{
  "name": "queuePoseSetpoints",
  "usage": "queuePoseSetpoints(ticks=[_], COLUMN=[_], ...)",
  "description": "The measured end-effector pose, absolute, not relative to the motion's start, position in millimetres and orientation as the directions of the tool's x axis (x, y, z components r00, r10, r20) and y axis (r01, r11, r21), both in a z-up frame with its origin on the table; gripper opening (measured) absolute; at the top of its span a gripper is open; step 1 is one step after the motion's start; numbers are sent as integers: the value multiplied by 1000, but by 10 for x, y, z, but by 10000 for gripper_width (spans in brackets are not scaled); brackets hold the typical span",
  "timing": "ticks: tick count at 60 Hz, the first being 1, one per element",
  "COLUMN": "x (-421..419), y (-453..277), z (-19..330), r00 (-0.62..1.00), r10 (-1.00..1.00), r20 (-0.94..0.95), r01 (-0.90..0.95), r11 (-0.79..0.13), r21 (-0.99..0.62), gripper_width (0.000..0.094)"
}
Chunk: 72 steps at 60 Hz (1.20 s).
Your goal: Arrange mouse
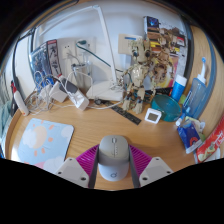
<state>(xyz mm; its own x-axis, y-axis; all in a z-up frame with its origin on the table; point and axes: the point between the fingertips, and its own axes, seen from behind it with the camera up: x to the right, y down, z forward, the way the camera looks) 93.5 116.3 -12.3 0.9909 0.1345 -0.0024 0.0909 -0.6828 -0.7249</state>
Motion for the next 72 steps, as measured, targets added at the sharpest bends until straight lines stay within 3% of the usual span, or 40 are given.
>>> queuePoseSetpoints(ticks=[12, 16, 17, 18, 20, 34, 38, 50, 57, 64, 72], x=[939, 929, 929, 934, 936, 933, 918, 330, -302, -964, -1438], y=[1131, 1124, 1123, 1121, 1114, 1099, 1137, 1316, 1353, 1325, 1210], z=[-124, -132, -135, -134, -136, -49, 274, 1723, 2180, 2093, 1480], r00=[994, 994, 994, 994, 995, 1000, 999, 997, 999, 999, 997], r10=[112, 113, 112, 110, 101, 3, -40, -76, -32, 42, 76], r20=[13, -1, -5, -7, -15, -29, -2, 33, 16, 16, 7], r01=[86, 78, 74, 72, 60, -17, -29, -12, -1, 35, 49], r11=[-680, -687, -690, -693, -700, -729, -697, -527, -480, -491, -571], r21=[-728, -722, -720, -717, -711, -684, -716, -850, -877, -871, -819], gripper_width=[440, 357, 393, 326, 307, 303, 305, 305, 304, 304, 303])
